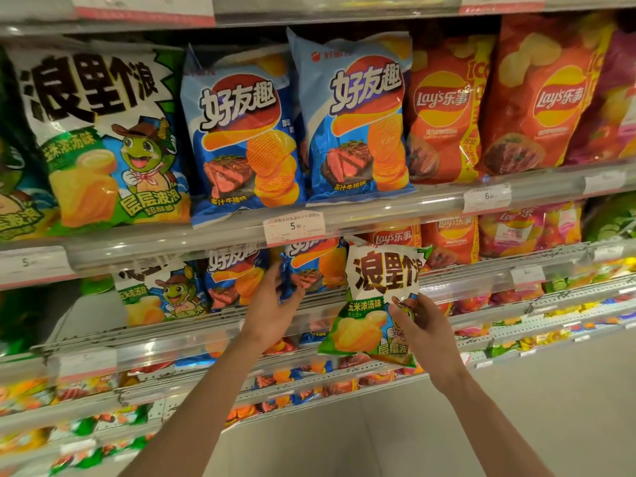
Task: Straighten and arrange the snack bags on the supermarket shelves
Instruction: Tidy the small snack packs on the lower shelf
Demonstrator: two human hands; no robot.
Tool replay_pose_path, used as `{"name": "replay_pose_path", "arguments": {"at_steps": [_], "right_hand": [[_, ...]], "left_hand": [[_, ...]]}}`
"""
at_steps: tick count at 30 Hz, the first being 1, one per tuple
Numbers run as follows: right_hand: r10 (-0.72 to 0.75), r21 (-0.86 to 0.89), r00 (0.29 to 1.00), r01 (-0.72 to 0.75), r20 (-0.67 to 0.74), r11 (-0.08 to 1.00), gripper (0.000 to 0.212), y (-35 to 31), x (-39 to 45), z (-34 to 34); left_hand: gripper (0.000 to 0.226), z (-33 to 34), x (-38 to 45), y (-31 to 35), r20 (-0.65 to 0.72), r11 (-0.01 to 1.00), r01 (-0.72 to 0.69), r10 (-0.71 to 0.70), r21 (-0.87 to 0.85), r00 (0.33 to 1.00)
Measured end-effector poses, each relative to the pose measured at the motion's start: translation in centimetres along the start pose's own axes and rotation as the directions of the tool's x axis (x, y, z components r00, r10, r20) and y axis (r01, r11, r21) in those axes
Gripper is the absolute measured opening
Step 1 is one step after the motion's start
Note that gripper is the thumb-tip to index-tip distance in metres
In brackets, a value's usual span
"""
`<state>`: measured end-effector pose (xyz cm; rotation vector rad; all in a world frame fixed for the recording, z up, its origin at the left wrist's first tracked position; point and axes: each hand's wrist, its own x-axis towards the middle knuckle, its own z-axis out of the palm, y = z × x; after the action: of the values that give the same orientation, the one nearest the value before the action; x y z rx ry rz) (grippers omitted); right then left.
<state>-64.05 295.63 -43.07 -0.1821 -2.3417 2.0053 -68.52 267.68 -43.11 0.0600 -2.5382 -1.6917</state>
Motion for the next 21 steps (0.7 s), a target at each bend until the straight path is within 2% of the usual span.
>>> {"name": "replay_pose_path", "arguments": {"at_steps": [5,10,12,14,18,21], "right_hand": [[0.052,0.049,0.998,-0.054,0.030,0.997,0.033,-0.3,-1.3,1.5],[0.045,0.045,0.997,-0.047,0.061,0.998,0.046,-1.7,-4.2,5.2],[0.045,0.055,0.995,-0.050,0.088,0.997,0.054,-2.5,-5.9,7.6],[0.050,0.054,0.992,-0.056,0.113,0.997,0.055,-3.1,-7.5,10.4],[0.053,0.060,0.991,-0.061,0.127,0.996,0.042,-4.4,-10.3,16.1],[0.050,0.076,0.986,-0.063,0.157,0.995,0.044,-5.4,-11.8,20.3]], "left_hand": [[0.044,-2.1,-4.1,-0.4,-0.031,0.999,0.043,-0.044,-0.031,0.999],[0.036,-4.3,-8.0,0.2,0.123,0.990,0.063,-0.048,-0.124,0.991],[0.043,-5.7,-9.3,0.1,0.204,0.978,0.103,-0.065,-0.181,0.977],[0.051,-7.6,-10.3,-0.6,0.225,0.969,0.125,-0.076,-0.215,0.972],[0.083,-12.3,-11.9,-2.6,0.150,0.963,0.110,-0.074,-0.245,0.986],[0.085,-16.0,-12.9,-4.0,0.118,0.966,0.099,-0.073,-0.237,0.990]]}}
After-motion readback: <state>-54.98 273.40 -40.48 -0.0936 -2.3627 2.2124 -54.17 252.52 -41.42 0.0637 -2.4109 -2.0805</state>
